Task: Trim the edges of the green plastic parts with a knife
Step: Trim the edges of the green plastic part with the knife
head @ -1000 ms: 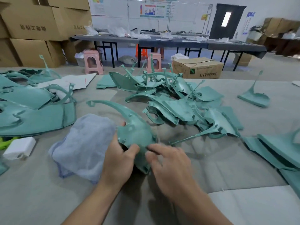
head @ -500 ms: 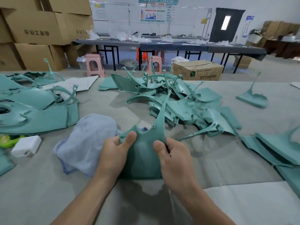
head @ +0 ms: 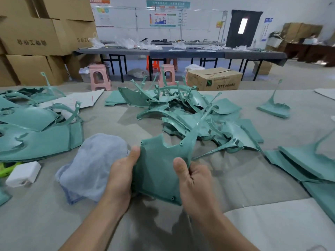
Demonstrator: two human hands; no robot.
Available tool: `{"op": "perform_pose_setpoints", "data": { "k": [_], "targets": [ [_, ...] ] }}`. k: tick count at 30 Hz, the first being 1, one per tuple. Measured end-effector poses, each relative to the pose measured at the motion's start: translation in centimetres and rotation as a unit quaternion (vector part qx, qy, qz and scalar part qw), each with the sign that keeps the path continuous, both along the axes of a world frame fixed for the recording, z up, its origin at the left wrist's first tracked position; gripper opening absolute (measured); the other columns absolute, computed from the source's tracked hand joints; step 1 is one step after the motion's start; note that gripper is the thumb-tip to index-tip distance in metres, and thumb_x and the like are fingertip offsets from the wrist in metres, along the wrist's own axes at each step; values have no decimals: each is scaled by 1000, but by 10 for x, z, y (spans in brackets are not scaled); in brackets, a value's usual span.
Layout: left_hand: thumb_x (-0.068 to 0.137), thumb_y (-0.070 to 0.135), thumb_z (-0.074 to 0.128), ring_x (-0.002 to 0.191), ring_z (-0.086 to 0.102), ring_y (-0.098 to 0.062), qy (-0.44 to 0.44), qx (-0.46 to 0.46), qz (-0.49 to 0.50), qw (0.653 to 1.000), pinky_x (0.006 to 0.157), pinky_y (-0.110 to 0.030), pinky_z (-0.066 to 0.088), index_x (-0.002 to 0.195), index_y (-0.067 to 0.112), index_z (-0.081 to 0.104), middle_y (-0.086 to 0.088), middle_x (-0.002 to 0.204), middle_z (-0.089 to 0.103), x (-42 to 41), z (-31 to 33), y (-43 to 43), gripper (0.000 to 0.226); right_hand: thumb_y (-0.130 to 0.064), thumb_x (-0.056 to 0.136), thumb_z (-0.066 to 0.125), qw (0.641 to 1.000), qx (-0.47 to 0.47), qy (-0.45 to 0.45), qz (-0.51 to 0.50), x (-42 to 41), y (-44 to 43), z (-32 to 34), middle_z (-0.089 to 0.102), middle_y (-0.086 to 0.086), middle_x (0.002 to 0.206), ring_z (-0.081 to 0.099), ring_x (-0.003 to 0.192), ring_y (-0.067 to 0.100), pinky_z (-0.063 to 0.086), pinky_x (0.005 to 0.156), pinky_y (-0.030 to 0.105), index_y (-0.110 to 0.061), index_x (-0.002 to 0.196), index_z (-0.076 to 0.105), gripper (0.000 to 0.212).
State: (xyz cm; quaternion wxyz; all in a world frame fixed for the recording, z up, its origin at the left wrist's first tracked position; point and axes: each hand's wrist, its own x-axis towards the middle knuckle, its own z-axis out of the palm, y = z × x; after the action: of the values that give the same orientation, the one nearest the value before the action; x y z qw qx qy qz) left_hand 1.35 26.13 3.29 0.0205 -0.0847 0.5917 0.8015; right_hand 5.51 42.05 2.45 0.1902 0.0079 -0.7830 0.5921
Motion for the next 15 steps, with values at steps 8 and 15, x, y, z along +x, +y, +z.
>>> {"op": "perform_pose_setpoints", "data": {
  "k": [8, 15],
  "targets": [
    [77, 32, 73, 129, 53, -7, 255, -469, 138, 834, 107, -31, 45, 140, 35, 55, 13, 137, 61, 18, -6, 7, 65, -79, 86, 51, 996, -36, -57, -66, -13, 2, -7, 67, 16, 68, 60, 61, 35, 55, 61, 54, 2, 76, 63, 82],
    [69, 33, 63, 155, 2, -7, 404, -527, -118, 738, 126, -39, 12, 162, 34, 5, 14, 169, 4, 37, -11, 31, 109, -65, 93, 52, 961, -256, 9, 106, -8, 14, 17, 79, 10, 101, 76, 95, 24, 61, 75, 29, -23, 98, 80, 51]
  ]
}}
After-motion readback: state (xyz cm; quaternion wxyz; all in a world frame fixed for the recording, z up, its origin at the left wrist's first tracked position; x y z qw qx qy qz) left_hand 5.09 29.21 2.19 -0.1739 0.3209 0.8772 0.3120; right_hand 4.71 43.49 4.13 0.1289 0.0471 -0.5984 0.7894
